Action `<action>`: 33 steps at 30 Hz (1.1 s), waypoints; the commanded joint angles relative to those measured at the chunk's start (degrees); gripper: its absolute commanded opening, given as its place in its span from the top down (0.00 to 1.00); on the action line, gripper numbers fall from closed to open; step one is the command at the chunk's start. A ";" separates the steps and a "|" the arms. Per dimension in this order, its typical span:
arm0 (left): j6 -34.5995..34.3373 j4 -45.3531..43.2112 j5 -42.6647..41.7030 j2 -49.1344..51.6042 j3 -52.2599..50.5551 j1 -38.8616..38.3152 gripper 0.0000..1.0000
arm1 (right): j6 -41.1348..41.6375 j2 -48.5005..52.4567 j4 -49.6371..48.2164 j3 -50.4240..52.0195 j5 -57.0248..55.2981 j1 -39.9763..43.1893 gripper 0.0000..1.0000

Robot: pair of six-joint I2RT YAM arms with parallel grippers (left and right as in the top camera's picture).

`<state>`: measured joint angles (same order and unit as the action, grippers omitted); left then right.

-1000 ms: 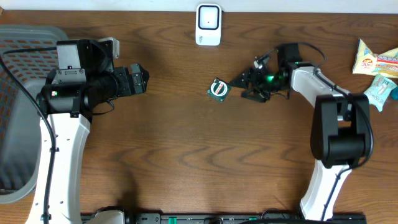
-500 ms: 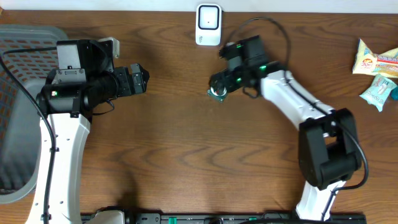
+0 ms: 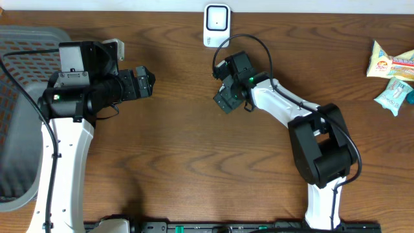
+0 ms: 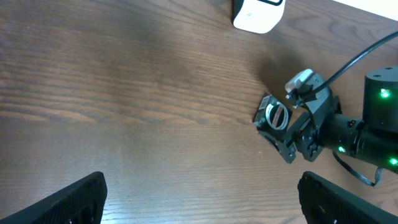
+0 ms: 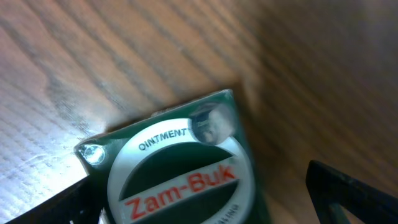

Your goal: Scan the item barcode

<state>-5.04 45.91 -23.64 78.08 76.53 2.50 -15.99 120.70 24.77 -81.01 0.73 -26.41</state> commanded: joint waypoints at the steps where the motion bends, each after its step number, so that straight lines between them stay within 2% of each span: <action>1: 0.74 -0.07 0.39 0.15 0.09 -0.07 0.02 | -1.18 0.66 0.42 -0.35 0.42 -0.04 0.01; 5: 0.74 -0.04 0.39 0.15 0.09 -0.07 0.02 | 0.15 0.66 0.04 -0.37 1.16 -0.04 0.11; 9: 0.74 -0.04 0.39 0.15 0.09 -0.07 0.02 | 1.86 0.63 -0.15 -0.37 1.11 -0.04 0.34; 12: 0.74 -0.04 0.39 0.15 0.09 -0.07 0.02 | 1.86 0.59 -0.17 -0.37 0.72 -0.04 0.44; 18: 0.74 -0.04 0.39 0.15 0.09 -0.07 0.02 | 6.19 -0.31 0.13 -0.37 -9.88 -0.44 0.43; 26: 0.74 -0.04 0.39 0.15 0.09 -0.07 0.02 | 7.63 -2.40 1.46 -0.39 -24.30 -2.73 0.42; 33: 0.74 -0.04 0.39 0.15 0.09 -0.07 0.02 | 10.78 -2.43 4.15 -0.37 -46.01 -6.19 0.41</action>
<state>-5.04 45.91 -23.66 78.08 76.53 2.50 -8.16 120.36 28.36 -81.03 -31.33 -31.42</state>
